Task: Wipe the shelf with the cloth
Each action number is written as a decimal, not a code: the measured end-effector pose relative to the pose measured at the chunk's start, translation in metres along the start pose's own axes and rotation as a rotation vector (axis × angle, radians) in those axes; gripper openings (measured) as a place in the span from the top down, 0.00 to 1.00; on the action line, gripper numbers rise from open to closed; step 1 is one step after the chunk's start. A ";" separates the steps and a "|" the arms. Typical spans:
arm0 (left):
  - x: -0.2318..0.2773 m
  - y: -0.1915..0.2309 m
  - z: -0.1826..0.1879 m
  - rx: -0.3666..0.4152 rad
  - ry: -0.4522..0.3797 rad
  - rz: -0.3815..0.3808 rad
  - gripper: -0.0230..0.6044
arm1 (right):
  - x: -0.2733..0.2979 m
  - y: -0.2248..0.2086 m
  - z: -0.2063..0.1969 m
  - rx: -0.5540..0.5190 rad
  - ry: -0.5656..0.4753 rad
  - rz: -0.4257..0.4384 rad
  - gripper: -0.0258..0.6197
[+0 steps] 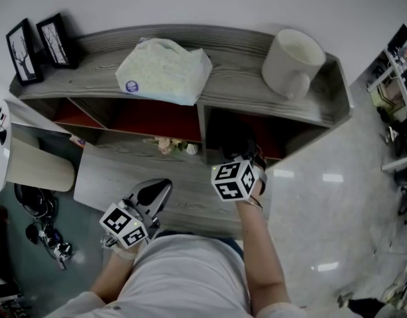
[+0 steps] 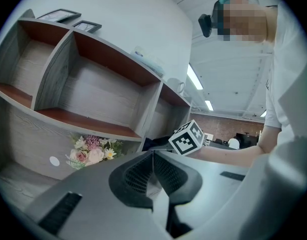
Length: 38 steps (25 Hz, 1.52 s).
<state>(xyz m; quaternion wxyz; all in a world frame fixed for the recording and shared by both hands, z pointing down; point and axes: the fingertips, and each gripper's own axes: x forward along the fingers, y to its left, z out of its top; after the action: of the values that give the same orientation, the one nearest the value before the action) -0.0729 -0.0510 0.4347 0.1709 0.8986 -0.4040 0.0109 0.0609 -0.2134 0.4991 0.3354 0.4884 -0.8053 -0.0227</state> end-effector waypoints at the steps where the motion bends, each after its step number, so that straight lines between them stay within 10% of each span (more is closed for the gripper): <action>1: 0.000 0.000 0.000 0.001 0.001 -0.001 0.93 | 0.001 0.001 -0.001 0.039 -0.002 0.017 0.59; 10: 0.001 -0.004 0.000 0.010 0.012 -0.018 0.93 | -0.006 -0.004 -0.011 0.138 -0.016 -0.015 0.78; 27: 0.018 -0.019 -0.004 0.018 0.038 -0.093 0.93 | -0.051 -0.093 -0.087 0.353 0.046 -0.303 0.80; 38: 0.017 -0.019 -0.003 0.025 0.043 -0.078 0.93 | -0.072 -0.119 -0.070 0.733 -0.199 -0.397 0.82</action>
<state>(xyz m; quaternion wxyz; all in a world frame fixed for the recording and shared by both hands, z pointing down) -0.0476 -0.0503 0.4349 0.1688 0.9152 -0.3648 0.0285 0.2132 -0.1974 0.4725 0.0494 0.7164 -0.6788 0.1537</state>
